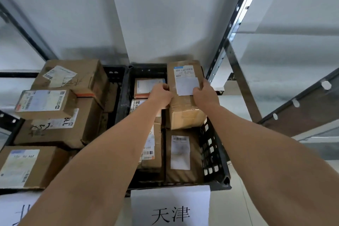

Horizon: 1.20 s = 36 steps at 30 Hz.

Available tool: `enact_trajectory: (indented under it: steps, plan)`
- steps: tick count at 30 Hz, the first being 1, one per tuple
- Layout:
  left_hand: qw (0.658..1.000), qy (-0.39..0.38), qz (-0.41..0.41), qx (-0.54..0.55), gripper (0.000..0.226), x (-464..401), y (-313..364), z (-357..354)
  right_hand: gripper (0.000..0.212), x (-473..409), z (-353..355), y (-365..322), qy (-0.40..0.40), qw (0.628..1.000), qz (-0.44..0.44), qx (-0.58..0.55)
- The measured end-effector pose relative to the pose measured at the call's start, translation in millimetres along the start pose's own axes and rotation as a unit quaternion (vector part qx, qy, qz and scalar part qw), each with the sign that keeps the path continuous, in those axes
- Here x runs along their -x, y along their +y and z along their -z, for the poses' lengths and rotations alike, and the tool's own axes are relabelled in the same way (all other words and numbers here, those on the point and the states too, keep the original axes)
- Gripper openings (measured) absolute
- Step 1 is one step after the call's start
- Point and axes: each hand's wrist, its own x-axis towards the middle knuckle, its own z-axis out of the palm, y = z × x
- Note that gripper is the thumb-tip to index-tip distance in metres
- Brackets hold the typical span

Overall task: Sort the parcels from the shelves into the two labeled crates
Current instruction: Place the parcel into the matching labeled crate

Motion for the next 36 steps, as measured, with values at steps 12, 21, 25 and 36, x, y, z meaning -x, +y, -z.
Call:
enact_trajectory:
  steps: [12, 21, 25, 36]
  plan:
    - [0.997, -0.002, -0.073, 0.036, 0.043, -31.9, -28.9, -0.4, 0.051, -29.6, -28.0, 28.8, -0.003, 0.990, 0.062, 0.124]
    - [0.807, 0.070, -0.318, -0.492, 0.053, -6.4, -35.9, -20.0, 0.055, 0.3, -12.0, 34.7, 0.024, 0.934, 0.190, 0.301]
    - [0.785, -0.018, -0.262, -0.561, 0.062, 3.4, -40.0, -25.2, 0.059, 2.5, -16.6, 50.8, -0.030, 0.925, 0.177, 0.336]
    - [0.774, -0.042, -0.204, -0.598, 0.064, 7.7, -23.0, -23.5, 0.059, 9.3, -5.4, 23.4, -0.067, 0.927, 0.115, 0.350]
